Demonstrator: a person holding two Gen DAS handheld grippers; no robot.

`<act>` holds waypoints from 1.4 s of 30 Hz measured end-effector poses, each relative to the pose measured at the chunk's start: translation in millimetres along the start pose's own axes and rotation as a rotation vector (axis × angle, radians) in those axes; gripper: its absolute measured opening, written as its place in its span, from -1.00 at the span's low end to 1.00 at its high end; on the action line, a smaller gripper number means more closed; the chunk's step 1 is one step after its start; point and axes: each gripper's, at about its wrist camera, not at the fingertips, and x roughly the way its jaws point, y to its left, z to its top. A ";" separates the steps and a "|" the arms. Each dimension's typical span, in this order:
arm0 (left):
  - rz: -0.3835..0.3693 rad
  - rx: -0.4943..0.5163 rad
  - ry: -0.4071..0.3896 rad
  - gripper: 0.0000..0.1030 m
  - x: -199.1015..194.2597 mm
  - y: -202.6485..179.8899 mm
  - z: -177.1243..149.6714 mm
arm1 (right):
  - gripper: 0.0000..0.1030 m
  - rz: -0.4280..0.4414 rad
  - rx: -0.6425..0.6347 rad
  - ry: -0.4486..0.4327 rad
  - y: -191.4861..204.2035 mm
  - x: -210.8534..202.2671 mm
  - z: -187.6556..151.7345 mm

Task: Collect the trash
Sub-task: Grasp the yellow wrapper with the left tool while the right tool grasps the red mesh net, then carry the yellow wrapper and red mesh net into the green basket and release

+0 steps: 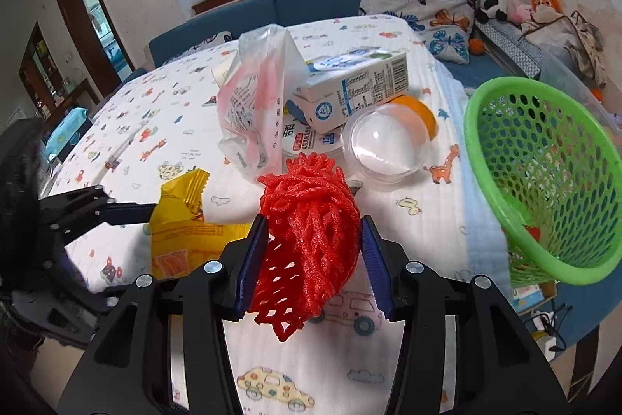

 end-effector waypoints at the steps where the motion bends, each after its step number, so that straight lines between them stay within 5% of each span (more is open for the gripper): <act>1: -0.002 0.005 0.002 0.43 1.4 0.1 -0.1 | -0.05 -0.001 0.002 -0.004 -1.1 -2.9 -0.3; 10: -0.024 0.038 0.012 0.35 11.4 2.3 5.7 | -0.05 -0.023 0.021 -0.014 -9.1 -17.2 -5.3; 18: -0.091 0.054 0.025 0.49 15.2 6.3 13.1 | -0.05 -0.037 0.035 -0.019 -15.8 -22.5 -8.3; 33: -0.089 0.024 0.009 -0.24 10.4 -2.1 4.1 | -0.05 -0.051 0.058 -0.035 -24.8 -30.1 -9.6; 42: -0.073 -0.033 -0.038 -0.32 -14.3 -7.5 -2.6 | -0.05 -0.071 0.074 -0.063 -35.4 -44.4 -8.5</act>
